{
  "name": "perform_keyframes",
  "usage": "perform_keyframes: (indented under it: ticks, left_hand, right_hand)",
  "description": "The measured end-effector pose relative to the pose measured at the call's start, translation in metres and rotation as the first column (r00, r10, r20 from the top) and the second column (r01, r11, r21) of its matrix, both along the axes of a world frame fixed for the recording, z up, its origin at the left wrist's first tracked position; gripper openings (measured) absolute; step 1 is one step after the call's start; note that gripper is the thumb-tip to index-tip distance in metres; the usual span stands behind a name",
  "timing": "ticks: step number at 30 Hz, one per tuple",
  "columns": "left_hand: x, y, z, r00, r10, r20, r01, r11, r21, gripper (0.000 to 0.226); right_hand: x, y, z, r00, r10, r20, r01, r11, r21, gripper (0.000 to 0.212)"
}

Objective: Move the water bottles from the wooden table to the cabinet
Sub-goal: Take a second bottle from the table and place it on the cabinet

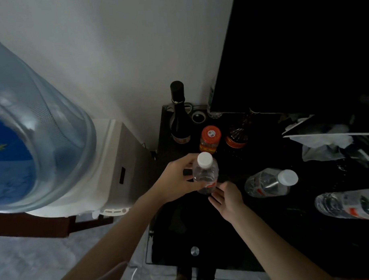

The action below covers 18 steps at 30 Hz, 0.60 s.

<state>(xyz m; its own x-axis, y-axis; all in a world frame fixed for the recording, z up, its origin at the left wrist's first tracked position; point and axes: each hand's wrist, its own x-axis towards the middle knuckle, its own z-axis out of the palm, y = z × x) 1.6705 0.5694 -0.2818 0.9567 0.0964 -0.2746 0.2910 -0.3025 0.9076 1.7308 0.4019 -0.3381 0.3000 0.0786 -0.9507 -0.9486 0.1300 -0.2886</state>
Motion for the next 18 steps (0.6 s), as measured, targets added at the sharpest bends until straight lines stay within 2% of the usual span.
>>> perform_keyframes:
  ticks: [4,8,12,15,18]
  left_hand:
    - [0.001,-0.005,-0.003,1.000,-0.007,-0.015,0.007,1.000,0.009,0.066]
    - [-0.002,-0.011,-0.001,0.999,-0.030,-0.043,0.032,0.998,0.045,0.068]
    - [-0.012,-0.017,0.008,0.987,-0.087,-0.132,0.113,0.973,0.203,0.094]
    - [-0.019,-0.014,0.025,0.966,-0.112,-0.232,0.186,0.926,0.329,0.119]
    - [-0.029,-0.013,0.052,0.947,-0.055,-0.315,0.200,0.871,0.449,0.117]
  right_hand:
    - [0.004,-0.007,0.002,0.999,0.039,0.002,-0.039,0.997,0.069,0.029]
    - [0.002,-0.010,0.015,0.996,0.084,0.027,-0.086,0.995,0.058,0.035]
    - [-0.007,-0.014,0.045,0.985,0.143,0.098,-0.145,0.989,0.014,0.035]
    - [-0.019,-0.021,0.076,0.965,0.224,0.140,-0.227,0.974,0.008,0.025]
    - [-0.029,-0.029,0.105,0.871,0.423,0.251,-0.409,0.906,-0.108,0.012]
